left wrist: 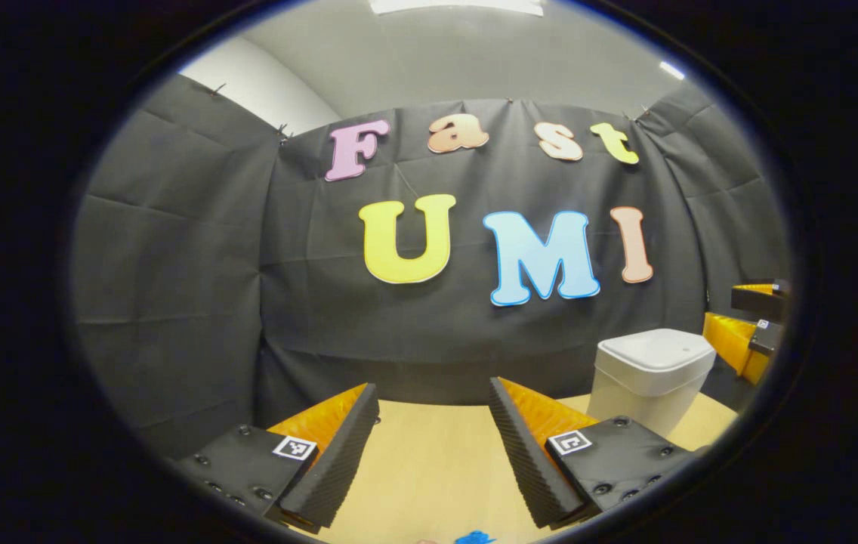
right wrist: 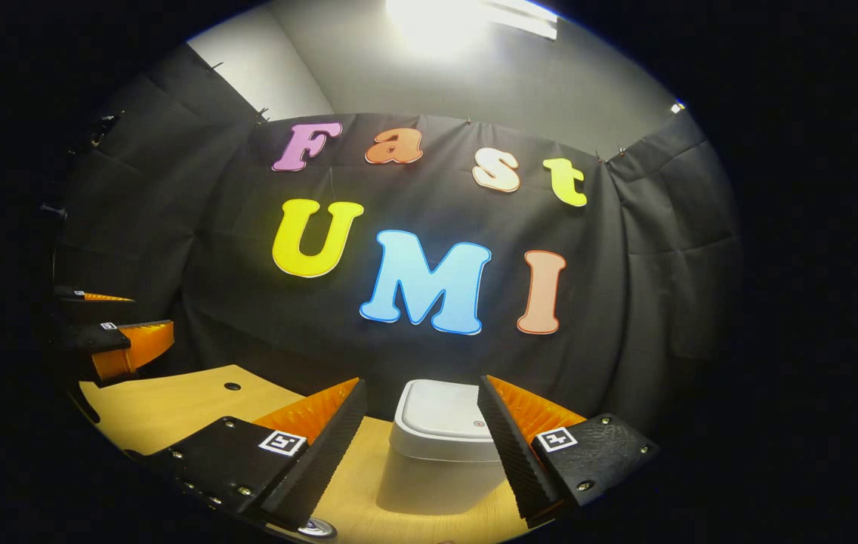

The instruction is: Press the lid of the desktop garbage bin to open it, pick up the crumpled paper on the desktop and throw it into the bin, then pick up the pop can on the desktop and drop it into the bin, and finally close the garbage bin lid.

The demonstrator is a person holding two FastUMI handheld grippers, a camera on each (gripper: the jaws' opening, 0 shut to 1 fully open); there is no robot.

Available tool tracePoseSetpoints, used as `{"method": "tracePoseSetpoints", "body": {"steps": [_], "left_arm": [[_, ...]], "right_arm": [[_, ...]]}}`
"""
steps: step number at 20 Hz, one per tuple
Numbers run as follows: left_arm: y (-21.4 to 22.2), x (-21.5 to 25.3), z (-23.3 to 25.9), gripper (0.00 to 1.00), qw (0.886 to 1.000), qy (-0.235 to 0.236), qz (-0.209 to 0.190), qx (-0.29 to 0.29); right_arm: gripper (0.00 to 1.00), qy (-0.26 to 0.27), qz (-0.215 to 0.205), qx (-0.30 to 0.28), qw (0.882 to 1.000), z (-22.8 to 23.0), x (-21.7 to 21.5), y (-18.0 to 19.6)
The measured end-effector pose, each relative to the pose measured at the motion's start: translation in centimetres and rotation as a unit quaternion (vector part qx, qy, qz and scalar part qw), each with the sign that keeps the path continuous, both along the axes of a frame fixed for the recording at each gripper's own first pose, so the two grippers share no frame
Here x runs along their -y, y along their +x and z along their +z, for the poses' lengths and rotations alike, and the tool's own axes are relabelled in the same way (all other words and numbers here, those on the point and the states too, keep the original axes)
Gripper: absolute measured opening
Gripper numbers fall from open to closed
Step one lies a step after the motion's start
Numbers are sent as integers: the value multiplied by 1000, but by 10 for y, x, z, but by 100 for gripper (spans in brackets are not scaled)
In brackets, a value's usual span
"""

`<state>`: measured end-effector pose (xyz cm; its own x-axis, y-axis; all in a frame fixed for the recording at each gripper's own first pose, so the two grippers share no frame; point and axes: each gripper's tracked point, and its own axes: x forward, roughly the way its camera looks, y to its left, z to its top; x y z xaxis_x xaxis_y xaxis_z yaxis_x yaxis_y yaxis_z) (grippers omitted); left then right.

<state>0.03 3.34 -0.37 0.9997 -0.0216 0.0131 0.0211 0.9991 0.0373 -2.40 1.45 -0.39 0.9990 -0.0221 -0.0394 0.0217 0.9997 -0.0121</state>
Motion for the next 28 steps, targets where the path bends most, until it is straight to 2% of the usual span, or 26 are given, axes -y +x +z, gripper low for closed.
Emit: {"method": "tracePoseSetpoints", "body": {"steps": [1,2,3,4,5,6,9,10,11,12,13,14,18,19,20,24,28], "left_arm": [[-1,0,-1,99,1000,5,-3,-1],[-3,0,-2,99,1000,12,-6,-2],[-4,-1,-3,99,1000,17,-9,-3],[-6,1,-5,99,1000,21,-13,-4],[-7,4,-7,99,1000,22,-19,-7],[-8,7,-10,99,999,20,-25,-10],[-8,17,-15,94,999,15,-38,-16],[-9,20,-15,94,999,11,-42,-16],[-10,24,-16,90,999,7,-47,-16],[-11,27,-17,94,999,5,-51,-18],[-12,29,-19,99,998,5,-55,-19],[-11,30,-20,99,998,7,-57,-19],[-9,32,-20,99,998,5,-62,-19],[-8,32,-22,99,998,5,-62,-21],[-7,32,-24,99,998,4,-62,-23],[-4,34,-26,99,998,5,-61,-26],[1,37,-27,99,998,6,-63,-28]], "right_arm": [[95,3,-3,-3,1000,-2,1,-2],[91,8,-8,-7,1000,-3,4,-5],[98,13,-11,-14,1000,-7,4,-6],[84,18,-11,-20,1000,-10,5,-8],[84,19,-24,-27,999,-14,11,-8],[74,20,-24,-32,999,-16,13,-10],[61,21,-40,-46,998,-25,19,-11],[59,22,-41,-51,998,-27,19,-11],[59,18,-54,-56,997,-29,23,-11],[53,19,-60,-56,996,-32,30,-10],[33,21,-61,-57,996,-32,29,-9],[30,22,-60,-59,996,-33,28,-7],[30,23,-47,-73,996,-43,21,-2],[30,10,-84,-87,993,-46,35,-1],[2,18,-78,-88,993,-50,36,-6],[0,54,-66,-107,991,-69,30,4],[2,50,-66,-110,990,-74,37,16]]}}
